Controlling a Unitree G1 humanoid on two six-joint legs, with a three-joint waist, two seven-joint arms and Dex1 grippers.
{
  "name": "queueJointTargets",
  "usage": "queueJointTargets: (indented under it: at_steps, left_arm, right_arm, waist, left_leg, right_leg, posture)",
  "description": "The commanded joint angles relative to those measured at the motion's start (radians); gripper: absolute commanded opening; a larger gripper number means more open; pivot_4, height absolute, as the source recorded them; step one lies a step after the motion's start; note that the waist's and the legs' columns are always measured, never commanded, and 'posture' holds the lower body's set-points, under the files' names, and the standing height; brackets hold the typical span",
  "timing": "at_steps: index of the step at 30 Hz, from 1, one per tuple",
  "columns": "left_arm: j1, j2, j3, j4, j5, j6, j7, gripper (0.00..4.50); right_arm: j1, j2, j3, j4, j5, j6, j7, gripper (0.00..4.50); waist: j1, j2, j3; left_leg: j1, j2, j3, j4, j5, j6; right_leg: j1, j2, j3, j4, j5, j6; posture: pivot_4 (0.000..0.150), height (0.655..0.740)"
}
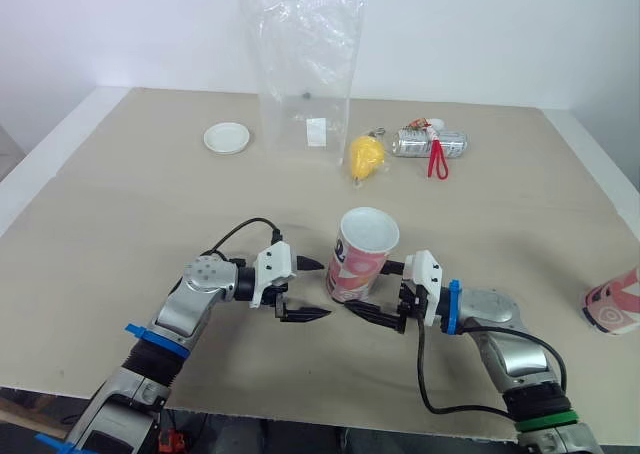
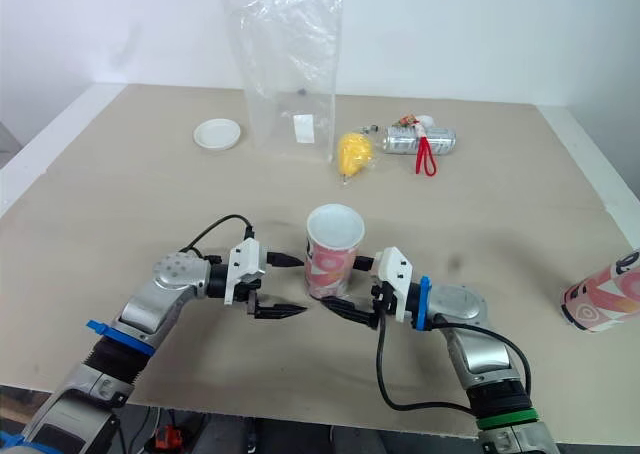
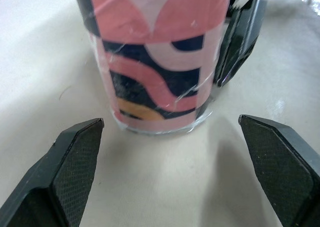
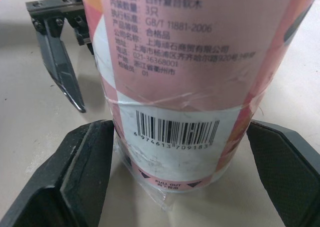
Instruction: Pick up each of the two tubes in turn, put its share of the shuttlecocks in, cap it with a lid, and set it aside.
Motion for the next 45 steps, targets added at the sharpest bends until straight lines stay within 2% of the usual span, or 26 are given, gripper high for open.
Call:
queueJointTargets:
  at_steps: [1, 24, 45]
  left_arm:
    - [0.012, 0.007, 0.022, -0.053, -0.023, 0.009, 0.009, 4.50]
    - [0.012, 0.011, 0.032, -0.052, -0.028, 0.018, 0.024, 4.50]
    - [0.036, 0.051, 0.067, -0.041, -0.035, 0.005, 0.004, 4.50]
  right_arm:
    - [-0.038, 0.019, 0.013, -0.003, 0.011, 0.000, 0.000, 4.46]
    - [-0.086, 0.151, 0.082, 0.102, -0.046, -0.050, -0.072, 4.46]
    - [-0.133, 0.138, 0.066, 0.164, -0.058, -0.069, -0.053, 4.46]
  waist:
    - [0.000, 0.000, 0.000]
    - [-0.002, 0.000, 0.000]
    - [-0.002, 0.000, 0.000]
  left_leg:
    - [0.000, 0.000, 0.000, 0.000, 0.000, 0.000]
    - [0.001, 0.002, 0.000, 0.000, 0.000, 0.000]
    - [0.001, 0.002, 0.000, 0.000, 0.002, -0.002]
  right_leg:
    - [0.000, 0.000, 0.000, 0.000, 0.000, 0.000]
    - [0.000, 0.001, 0.000, 0.000, 0.001, -0.002]
    - [0.000, 0.002, 0.000, 0.000, 0.003, -0.002]
  posture:
    - [0.150, 0.7400]
    - [0.150, 0.7400]
    - [0.150, 0.7400]
